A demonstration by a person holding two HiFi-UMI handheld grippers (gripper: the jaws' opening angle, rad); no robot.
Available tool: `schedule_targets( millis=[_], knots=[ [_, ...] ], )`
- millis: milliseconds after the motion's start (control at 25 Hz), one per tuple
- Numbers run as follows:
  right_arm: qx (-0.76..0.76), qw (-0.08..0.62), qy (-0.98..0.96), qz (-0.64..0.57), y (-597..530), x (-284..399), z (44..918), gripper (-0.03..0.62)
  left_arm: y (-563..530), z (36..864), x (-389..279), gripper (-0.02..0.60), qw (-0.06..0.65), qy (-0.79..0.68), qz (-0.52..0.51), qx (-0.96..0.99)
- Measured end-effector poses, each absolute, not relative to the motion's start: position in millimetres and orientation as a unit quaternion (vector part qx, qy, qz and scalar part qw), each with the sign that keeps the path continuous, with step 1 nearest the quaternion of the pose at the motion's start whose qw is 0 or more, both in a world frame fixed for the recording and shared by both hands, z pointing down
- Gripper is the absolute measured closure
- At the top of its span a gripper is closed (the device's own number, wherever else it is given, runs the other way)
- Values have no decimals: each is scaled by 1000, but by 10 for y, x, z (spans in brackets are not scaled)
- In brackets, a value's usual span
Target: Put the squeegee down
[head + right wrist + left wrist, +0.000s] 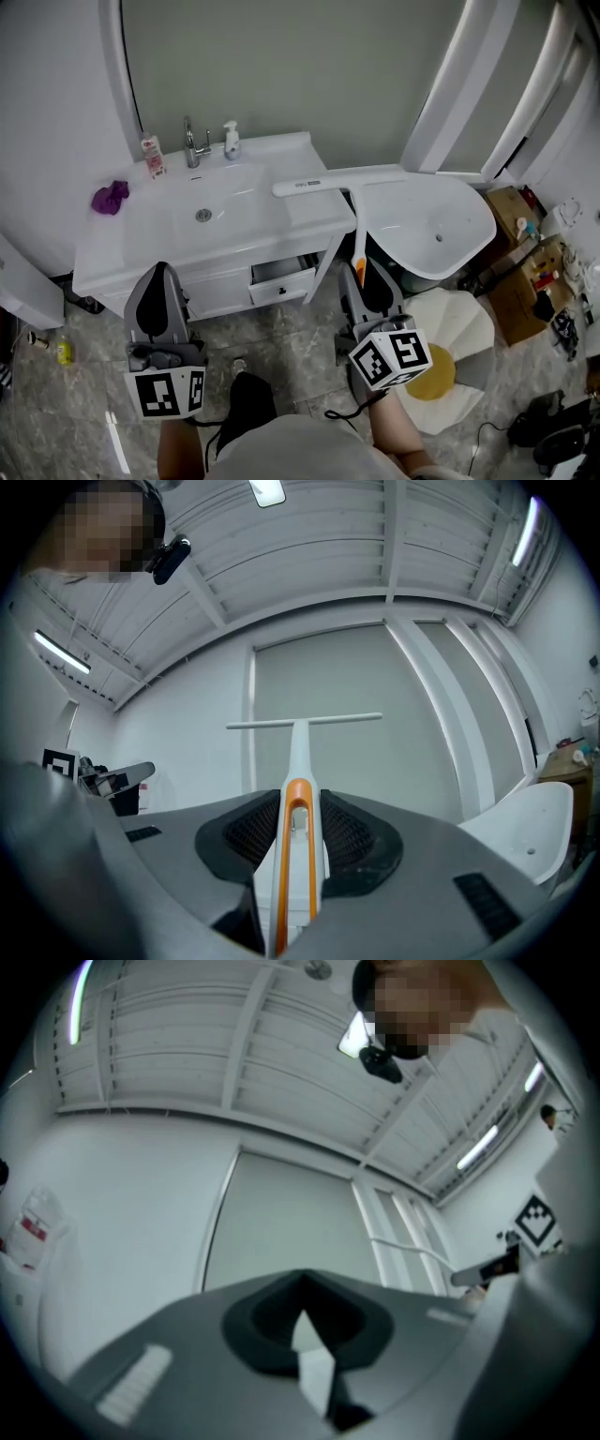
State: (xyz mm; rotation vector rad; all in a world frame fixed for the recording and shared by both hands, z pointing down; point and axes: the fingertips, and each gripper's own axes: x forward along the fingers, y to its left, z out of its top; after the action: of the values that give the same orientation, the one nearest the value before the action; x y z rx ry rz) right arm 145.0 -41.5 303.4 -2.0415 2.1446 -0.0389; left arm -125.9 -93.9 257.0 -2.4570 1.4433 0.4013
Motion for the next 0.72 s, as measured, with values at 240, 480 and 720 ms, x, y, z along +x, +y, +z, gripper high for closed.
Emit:
schedule_targets(
  millis=[240,480,720],
  knots=[
    [-705,94,703,-15,-1124,1432,2962,464,-1727,2514,-1334,577,128,480,134,-857],
    [-716,100,691,-15,-1769,1347,2925,462,-2426,2442,-1508,577,131,472,138,-861],
    [-728,100,678,-21,-2157,1295,2978,464,-2851,2479,-1585,577,134,456,139,-869]
  ],
)
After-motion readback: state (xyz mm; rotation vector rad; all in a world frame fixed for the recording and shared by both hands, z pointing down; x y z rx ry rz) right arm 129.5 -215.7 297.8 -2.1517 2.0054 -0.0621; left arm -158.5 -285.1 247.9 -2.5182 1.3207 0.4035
